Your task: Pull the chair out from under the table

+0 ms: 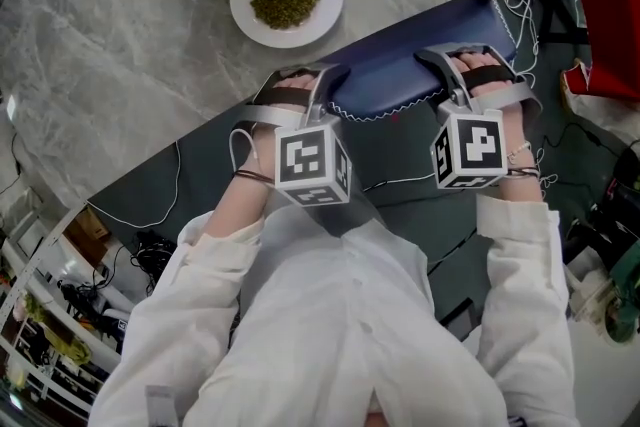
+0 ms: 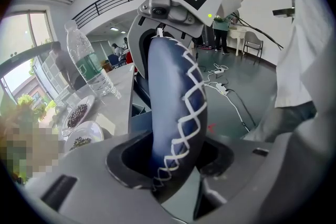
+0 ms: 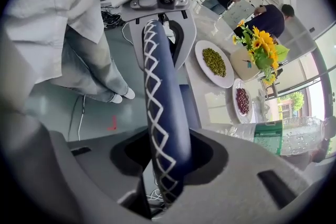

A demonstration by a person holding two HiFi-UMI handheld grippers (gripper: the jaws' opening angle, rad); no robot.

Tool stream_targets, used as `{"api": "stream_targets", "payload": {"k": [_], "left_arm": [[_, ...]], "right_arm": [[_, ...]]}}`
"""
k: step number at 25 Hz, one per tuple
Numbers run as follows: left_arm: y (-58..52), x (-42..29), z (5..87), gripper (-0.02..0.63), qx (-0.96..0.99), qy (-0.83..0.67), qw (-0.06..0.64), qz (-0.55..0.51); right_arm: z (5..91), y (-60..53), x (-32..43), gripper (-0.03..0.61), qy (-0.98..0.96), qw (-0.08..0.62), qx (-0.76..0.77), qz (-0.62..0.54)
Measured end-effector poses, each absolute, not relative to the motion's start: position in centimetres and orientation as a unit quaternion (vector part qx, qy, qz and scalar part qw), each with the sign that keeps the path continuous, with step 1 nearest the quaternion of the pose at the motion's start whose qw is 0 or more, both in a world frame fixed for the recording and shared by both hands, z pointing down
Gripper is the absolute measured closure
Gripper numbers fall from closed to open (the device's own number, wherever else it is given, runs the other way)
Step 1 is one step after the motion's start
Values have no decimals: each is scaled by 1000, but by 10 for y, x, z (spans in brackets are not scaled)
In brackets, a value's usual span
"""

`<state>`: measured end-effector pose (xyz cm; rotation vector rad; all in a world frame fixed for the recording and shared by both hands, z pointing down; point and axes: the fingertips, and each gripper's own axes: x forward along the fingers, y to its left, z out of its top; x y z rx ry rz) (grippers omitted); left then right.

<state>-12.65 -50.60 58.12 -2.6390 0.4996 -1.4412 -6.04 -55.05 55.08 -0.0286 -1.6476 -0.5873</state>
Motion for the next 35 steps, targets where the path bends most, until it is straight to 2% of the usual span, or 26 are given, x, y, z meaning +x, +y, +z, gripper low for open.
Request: {"api": "stream_targets", "payload": {"k": [19,35], "left_arm": [[-489,-121,580,413,-868,134,29,-477],[-416,-80,576,413,-864,137,15,-484]], "right_arm": [[549,-534,-53,450,-716,661,-24,-223],[545,-461,-13,449,-717,660,-39,-221]]}}
